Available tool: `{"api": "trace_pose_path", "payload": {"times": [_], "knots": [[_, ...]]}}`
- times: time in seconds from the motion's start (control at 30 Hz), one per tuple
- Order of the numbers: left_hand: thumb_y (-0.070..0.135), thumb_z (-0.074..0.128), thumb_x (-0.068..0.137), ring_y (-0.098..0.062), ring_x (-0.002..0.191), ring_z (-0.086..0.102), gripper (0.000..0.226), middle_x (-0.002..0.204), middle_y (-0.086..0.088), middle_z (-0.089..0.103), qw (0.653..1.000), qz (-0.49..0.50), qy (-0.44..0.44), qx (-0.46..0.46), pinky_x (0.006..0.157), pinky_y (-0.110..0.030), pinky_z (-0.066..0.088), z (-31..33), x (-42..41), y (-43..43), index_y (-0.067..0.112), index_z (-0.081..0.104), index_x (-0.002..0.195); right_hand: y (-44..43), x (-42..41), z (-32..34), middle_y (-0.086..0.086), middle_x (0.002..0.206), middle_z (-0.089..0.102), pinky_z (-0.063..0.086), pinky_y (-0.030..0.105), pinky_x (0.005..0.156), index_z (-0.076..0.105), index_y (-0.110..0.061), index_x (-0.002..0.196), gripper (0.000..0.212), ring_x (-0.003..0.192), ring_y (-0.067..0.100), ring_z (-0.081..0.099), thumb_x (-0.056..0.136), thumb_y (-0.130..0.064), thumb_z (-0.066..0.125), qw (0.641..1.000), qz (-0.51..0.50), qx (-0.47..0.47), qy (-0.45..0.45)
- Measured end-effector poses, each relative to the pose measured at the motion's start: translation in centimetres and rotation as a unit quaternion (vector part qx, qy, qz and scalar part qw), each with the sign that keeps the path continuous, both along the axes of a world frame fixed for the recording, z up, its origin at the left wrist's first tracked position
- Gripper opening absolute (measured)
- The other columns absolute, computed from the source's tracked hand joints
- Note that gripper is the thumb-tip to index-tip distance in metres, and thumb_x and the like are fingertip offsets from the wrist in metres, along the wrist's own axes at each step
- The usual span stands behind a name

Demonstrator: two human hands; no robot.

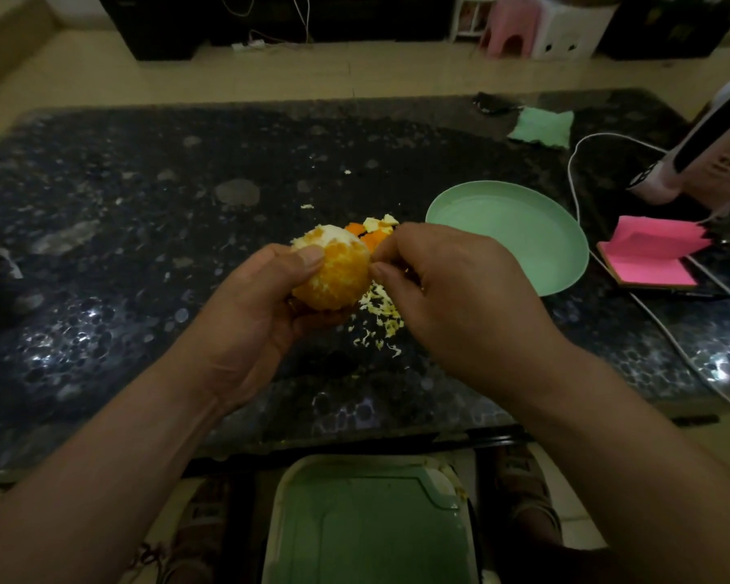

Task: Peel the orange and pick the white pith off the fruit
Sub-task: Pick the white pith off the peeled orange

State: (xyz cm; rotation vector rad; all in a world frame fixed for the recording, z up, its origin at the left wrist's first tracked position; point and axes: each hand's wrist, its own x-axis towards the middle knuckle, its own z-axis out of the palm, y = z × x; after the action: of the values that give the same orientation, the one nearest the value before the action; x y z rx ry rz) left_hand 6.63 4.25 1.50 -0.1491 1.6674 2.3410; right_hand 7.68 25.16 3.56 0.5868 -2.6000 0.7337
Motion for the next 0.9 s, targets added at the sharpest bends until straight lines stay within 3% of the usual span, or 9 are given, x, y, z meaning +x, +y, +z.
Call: {"api": "trace_pose_path", "payload": {"times": [0.13,0.33,0.47,0.57,0.63,0.7,0.77,0.83,0.9], "knots": [[0.033,0.068,0.086,-0.028,0.099,0.074,0.064,0.124,-0.022,0.069,1.000,0.010,0.002,-0.005,0.077,-0.038,0.065,-0.1,0.3,0.3,-0.003,0.054,0.137,-0.7,0.0,-0.1,-0.002,0.076,0.062,0.049,0.043,0.057,0.065,-0.016,0.087,0.015,0.065,0.020,0.055,0.097,-0.026,0.059,0.999,-0.010,0.010,0.035],[0.034,0.064,0.089,-0.029,0.106,0.071,0.072,0.137,-0.029,0.063,1.000,-0.002,0.003,0.020,0.079,-0.036,0.064,0.0,0.5,0.3,-0.011,0.047,0.142,-0.7,-0.2,0.0,-0.005,0.075,0.059,0.047,0.040,0.057,0.063,-0.016,0.083,0.009,0.064,0.016,0.052,0.091,-0.017,0.067,0.998,-0.012,-0.036,0.043],[0.033,0.064,0.090,-0.027,0.109,0.072,0.056,0.133,-0.020,0.070,0.998,-0.024,-0.008,0.062,0.080,-0.034,0.063,0.0,0.5,0.2,0.002,0.063,0.137,-0.4,-0.1,0.1,-0.012,0.074,0.062,0.046,0.021,0.059,0.068,-0.020,0.088,0.008,0.067,0.008,0.059,0.094,-0.016,0.071,0.987,-0.007,-0.152,-0.043],[0.033,0.057,0.092,-0.024,0.108,0.074,0.039,0.128,-0.015,0.074,0.995,-0.036,-0.013,0.095,0.085,-0.036,0.064,0.2,0.5,0.1,0.014,0.080,0.118,-0.4,0.1,0.2,-0.012,0.070,0.065,0.044,0.014,0.059,0.071,-0.021,0.091,0.008,0.063,0.004,0.060,0.098,-0.017,0.070,0.961,0.000,-0.248,-0.124],[0.034,0.056,0.093,-0.023,0.108,0.075,0.036,0.127,-0.013,0.075,0.993,-0.036,-0.009,0.112,0.089,-0.037,0.064,0.3,0.5,-0.1,0.018,0.084,0.111,-0.4,0.1,0.4,-0.009,0.073,0.068,0.048,0.022,0.059,0.073,-0.023,0.094,0.009,0.064,0.005,0.061,0.101,-0.020,0.068,0.951,0.006,-0.267,-0.154],[0.034,0.056,0.093,-0.024,0.108,0.075,0.038,0.128,-0.014,0.074,0.992,-0.028,-0.010,0.121,0.090,-0.037,0.064,0.5,0.4,-0.2,0.016,0.083,0.113,-0.4,0.2,0.5,-0.006,0.081,0.072,0.057,0.038,0.067,0.074,-0.025,0.098,0.011,0.073,0.009,0.066,0.104,-0.023,0.064,0.951,0.005,-0.262,-0.166],[0.034,0.056,0.093,-0.025,0.109,0.074,0.039,0.130,-0.016,0.073,0.993,-0.018,-0.009,0.114,0.086,-0.036,0.064,0.4,0.3,-0.4,0.014,0.079,0.118,-0.5,0.3,0.6,-0.005,0.088,0.074,0.059,0.045,0.075,0.074,-0.025,0.103,0.015,0.082,0.014,0.070,0.106,-0.024,0.059,0.951,0.006,-0.259,-0.169],[0.033,0.062,0.092,-0.026,0.113,0.073,0.043,0.132,-0.016,0.072,0.995,-0.012,-0.006,0.103,0.086,-0.035,0.063,0.3,0.1,-0.5,0.010,0.072,0.127,-0.6,0.4,0.5,-0.006,0.084,0.073,0.059,0.038,0.070,0.074,-0.026,0.104,0.016,0.077,0.010,0.069,0.107,-0.025,0.058,0.952,0.006,-0.254,-0.172],[0.034,0.082,0.084,-0.029,0.117,0.071,0.068,0.137,-0.019,0.069,0.995,-0.009,0.004,0.097,0.088,-0.036,0.062,0.0,0.0,-0.8,0.000,0.059,0.138,-0.8,0.5,0.3,-0.012,0.074,0.067,0.047,0.019,0.059,0.074,-0.026,0.101,0.012,0.066,0.004,0.061,0.105,-0.027,0.062,0.957,0.003,-0.239,-0.164]]}}
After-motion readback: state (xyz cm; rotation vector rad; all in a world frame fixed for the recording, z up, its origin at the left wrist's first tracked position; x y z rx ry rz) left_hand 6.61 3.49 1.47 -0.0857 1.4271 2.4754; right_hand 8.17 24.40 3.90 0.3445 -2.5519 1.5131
